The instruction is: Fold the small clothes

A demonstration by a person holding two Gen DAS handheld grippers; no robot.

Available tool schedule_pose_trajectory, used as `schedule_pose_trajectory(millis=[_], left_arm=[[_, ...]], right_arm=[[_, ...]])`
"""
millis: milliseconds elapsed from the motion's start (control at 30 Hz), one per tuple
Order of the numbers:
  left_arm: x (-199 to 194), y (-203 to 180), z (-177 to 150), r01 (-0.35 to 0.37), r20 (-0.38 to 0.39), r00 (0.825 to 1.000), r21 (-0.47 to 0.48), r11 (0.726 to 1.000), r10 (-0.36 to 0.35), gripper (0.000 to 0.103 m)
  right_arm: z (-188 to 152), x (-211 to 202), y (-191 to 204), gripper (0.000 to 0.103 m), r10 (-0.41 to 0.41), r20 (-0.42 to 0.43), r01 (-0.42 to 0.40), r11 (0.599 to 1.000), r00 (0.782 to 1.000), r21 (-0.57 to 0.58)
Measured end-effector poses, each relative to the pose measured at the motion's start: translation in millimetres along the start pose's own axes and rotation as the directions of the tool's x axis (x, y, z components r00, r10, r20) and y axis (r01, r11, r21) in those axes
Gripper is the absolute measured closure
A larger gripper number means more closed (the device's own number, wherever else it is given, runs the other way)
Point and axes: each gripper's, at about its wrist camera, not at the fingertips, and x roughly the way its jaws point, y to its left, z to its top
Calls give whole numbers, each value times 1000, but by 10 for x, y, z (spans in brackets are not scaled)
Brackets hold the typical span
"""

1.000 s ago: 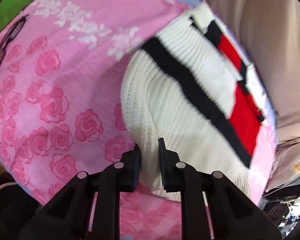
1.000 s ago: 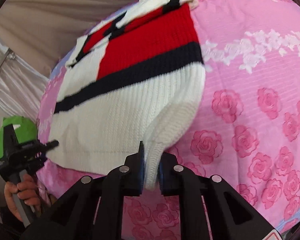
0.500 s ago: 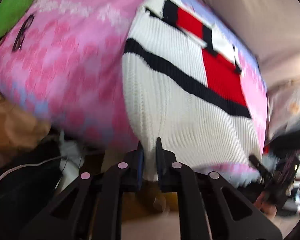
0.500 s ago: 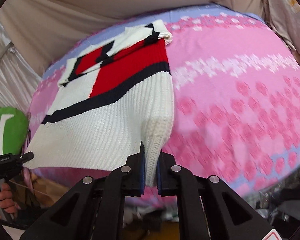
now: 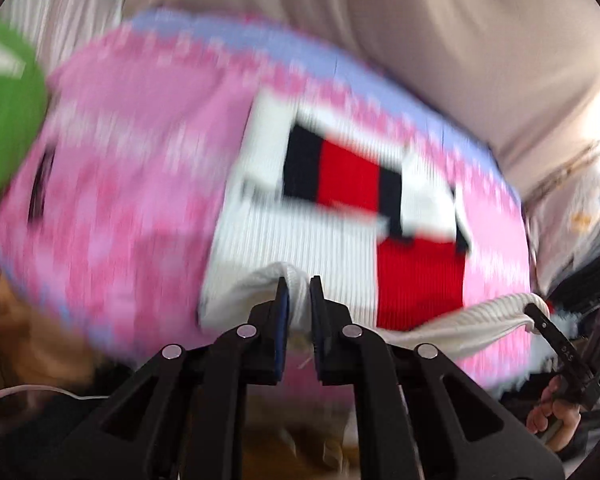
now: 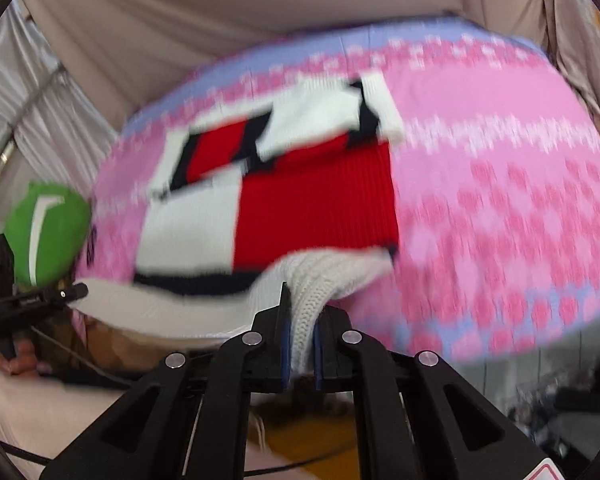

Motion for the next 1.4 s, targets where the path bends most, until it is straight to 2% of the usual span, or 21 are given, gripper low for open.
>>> schedule_pose_trajectory(millis=[33, 100, 167, 200, 233, 267, 333, 400, 433, 467, 567, 667, 767, 833, 900, 967, 1033, 1100, 1200, 1300, 1400], left_arm=[[72, -39, 167, -15, 37, 999, 10, 1000, 15, 95], [320, -136, 543, -68, 95, 993, 32, 997, 65, 95], [571, -158, 769, -122, 123, 985, 9, 992, 120, 92], [698, -163, 847, -118, 123, 985, -5, 993, 117, 83], [773, -134, 881, -127, 110, 986, -24, 992, 128, 79], [837, -97, 893, -134, 99, 985, -50, 990, 138, 76], [875, -31, 856, -134, 92, 986, -79, 988, 141, 71], [819, 42, 751, -156, 121, 979, -94, 983, 166, 43], [818, 74, 715, -164, 131, 976, -96, 982, 176, 40], [827, 112, 673, -174, 140, 973, -90, 981, 186, 38], [1051, 189, 671, -207, 100, 972, -61, 977, 212, 37], [1314, 204, 708, -214, 51, 975, -36, 976, 215, 37], [1587, 150, 719, -232, 8, 973, 11, 973, 232, 41], [1772, 126, 703, -239, -43, 970, 43, 970, 241, 58], [1887, 124, 671, -255, -82, 962, 59, 965, 259, 93], [1855, 132, 644, -246, -72, 966, 47, 968, 249, 95], [1706, 98, 641, -242, -31, 969, 44, 969, 244, 96], [1478, 34, 685, -232, 22, 973, 35, 972, 231, 96], [1149, -49, 877, -193, 96, 977, 0, 981, 192, 97], [991, -164, 1193, -186, 174, 967, -4, 982, 184, 97], [1093, -227, 1550, -208, 213, 956, 0, 978, 203, 96]], right_arm=[[231, 70, 27, 96, -6, 57, 7, 1000, 998, -14], [622, 266, 18, 96, -20, 118, 21, 1000, 993, -9], [924, 548, -9, 94, -34, 131, 34, 999, 991, 4], [1039, 709, -21, 92, -45, 128, 45, 999, 991, 5], [1134, 885, -34, 85, -59, 119, 58, 998, 991, 12], [1181, 1007, -52, 84, -81, 115, 78, 997, 990, 30], [1211, 1107, -99, 71, -132, 129, 125, 990, 983, 64], [1144, 1056, -153, 61, -146, 156, 130, 986, 977, 105], [1078, 1009, -185, 54, -145, 170, 126, 985, 975, 118], [1027, 986, -210, 52, -153, 173, 134, 984, 973, 118], [901, 1040, -250, 52, -168, 133, 158, 984, 977, 79], [918, 1243, -291, 52, -165, 86, 159, 985, 983, 73], [1014, 1519, -283, 47, -170, 47, 168, 985, 984, 48], [1056, 1759, -281, 47, -176, 1, 176, 984, 984, 24], [1049, 1936, -267, 47, -180, -37, 180, 984, 983, 9], [1012, 2042, -260, 57, -186, -63, 186, 983, 981, -1], [973, 2046, -273, 95, -181, -74, 181, 983, 981, 0], [966, 1925, -286, 98, -156, -46, 158, 987, 987, 29], [1036, 1570, -237, 99, -155, 43, 153, 987, 987, 45], [1281, 1202, -196, 99, -166, 156, 158, 986, 974, 57], [1618, 1023, -220, 99, -162, 240, 148, 986, 957, 77]])
